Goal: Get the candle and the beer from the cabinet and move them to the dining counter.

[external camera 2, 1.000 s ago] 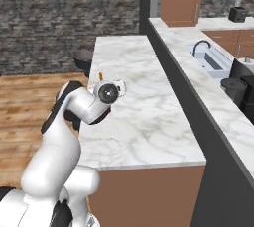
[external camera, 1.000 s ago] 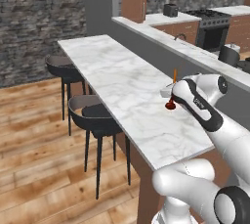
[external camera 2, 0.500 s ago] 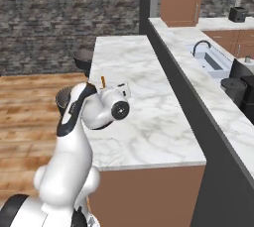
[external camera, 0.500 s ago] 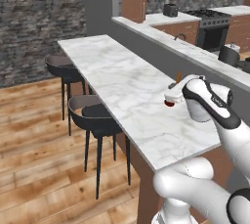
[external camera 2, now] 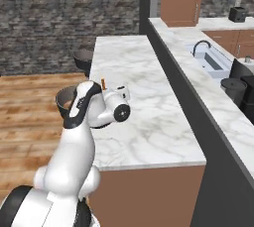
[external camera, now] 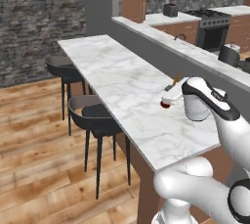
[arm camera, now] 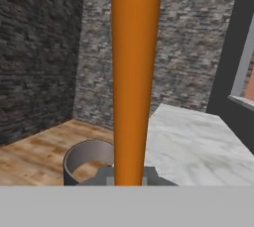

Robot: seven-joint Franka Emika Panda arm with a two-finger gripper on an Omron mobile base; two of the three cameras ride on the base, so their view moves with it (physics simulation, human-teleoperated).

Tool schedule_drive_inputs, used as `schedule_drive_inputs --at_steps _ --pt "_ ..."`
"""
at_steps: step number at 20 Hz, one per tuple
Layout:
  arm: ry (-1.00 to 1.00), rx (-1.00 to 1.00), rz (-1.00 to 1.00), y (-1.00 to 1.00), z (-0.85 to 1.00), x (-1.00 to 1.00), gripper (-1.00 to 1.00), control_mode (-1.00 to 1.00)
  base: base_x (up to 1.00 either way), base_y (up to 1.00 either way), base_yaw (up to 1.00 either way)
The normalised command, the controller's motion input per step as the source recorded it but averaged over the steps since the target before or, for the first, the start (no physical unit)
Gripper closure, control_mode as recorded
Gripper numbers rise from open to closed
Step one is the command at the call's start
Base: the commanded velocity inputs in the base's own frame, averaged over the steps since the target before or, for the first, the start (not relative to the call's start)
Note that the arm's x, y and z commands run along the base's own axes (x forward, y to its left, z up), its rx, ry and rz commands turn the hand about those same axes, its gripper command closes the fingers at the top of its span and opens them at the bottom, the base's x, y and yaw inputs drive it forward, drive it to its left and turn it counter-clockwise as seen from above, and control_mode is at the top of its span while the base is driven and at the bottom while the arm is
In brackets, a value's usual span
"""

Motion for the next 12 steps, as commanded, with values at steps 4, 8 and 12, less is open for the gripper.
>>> schedule_drive_inputs --at_steps 4,8,12 --pt "0.29 0.05 0.00 0.00 0.25 0.38 1.00 -1.00 0.00 0.00 0.00" --pt "0.19 0.03 0.00 0.00 0.04 0.48 1.00 -1.00 0.00 0.00 0.00" --pt "0.04 0.00 0.00 0.00 -0.04 0.46 1.00 -1.00 0.00 0.00 0.00"
